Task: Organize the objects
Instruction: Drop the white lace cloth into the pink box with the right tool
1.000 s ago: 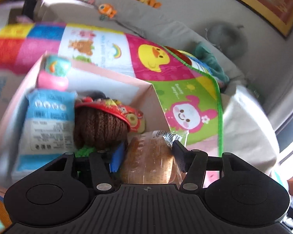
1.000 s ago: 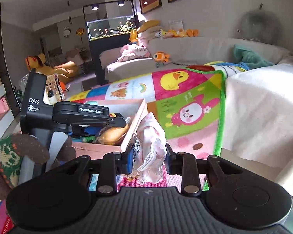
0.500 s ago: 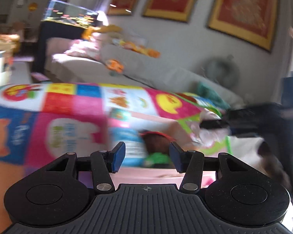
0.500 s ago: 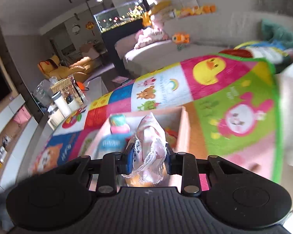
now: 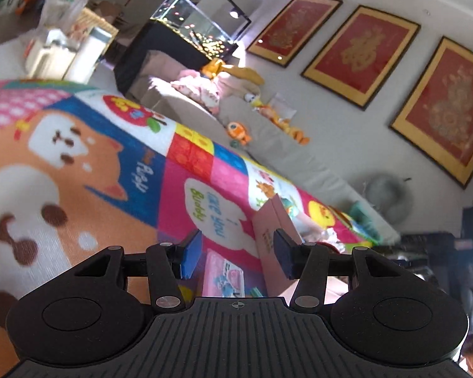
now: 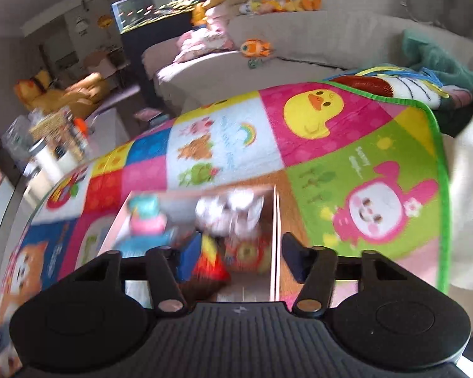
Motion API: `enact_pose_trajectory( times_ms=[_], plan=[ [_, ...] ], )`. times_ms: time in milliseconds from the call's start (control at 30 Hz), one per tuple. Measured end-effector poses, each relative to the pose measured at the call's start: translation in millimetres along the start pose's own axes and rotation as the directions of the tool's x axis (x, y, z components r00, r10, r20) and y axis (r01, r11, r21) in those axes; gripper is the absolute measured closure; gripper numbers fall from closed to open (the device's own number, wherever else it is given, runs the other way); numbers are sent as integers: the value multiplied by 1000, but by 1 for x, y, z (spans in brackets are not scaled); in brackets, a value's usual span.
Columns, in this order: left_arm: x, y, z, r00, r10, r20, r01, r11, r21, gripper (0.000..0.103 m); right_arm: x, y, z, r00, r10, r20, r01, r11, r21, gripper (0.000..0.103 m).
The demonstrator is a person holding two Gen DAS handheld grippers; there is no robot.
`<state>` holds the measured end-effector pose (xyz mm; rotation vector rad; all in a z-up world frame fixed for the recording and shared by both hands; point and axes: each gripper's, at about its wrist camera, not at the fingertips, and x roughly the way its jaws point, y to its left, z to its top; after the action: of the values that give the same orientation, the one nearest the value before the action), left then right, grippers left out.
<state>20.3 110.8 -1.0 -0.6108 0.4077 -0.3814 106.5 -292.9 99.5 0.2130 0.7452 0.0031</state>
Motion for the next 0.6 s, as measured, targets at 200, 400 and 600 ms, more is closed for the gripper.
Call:
enact_pose_trajectory(
  times_ms=[200,400,600],
  plan=[
    [1,1,-2,999,-33,-25,33,999,-10,49,6,5,-26,992,72,-104,-66,996,58,77],
    [6,2,-5,999,-23,-39,23,1000,-12,49,35,14,-27,999,-9,-41,9,1000,1,76],
    [6,7,-5,999,-24,-29,23,999,-39,49,3,28,-53,999,-32,20,34,989,-143,72]
  ],
)
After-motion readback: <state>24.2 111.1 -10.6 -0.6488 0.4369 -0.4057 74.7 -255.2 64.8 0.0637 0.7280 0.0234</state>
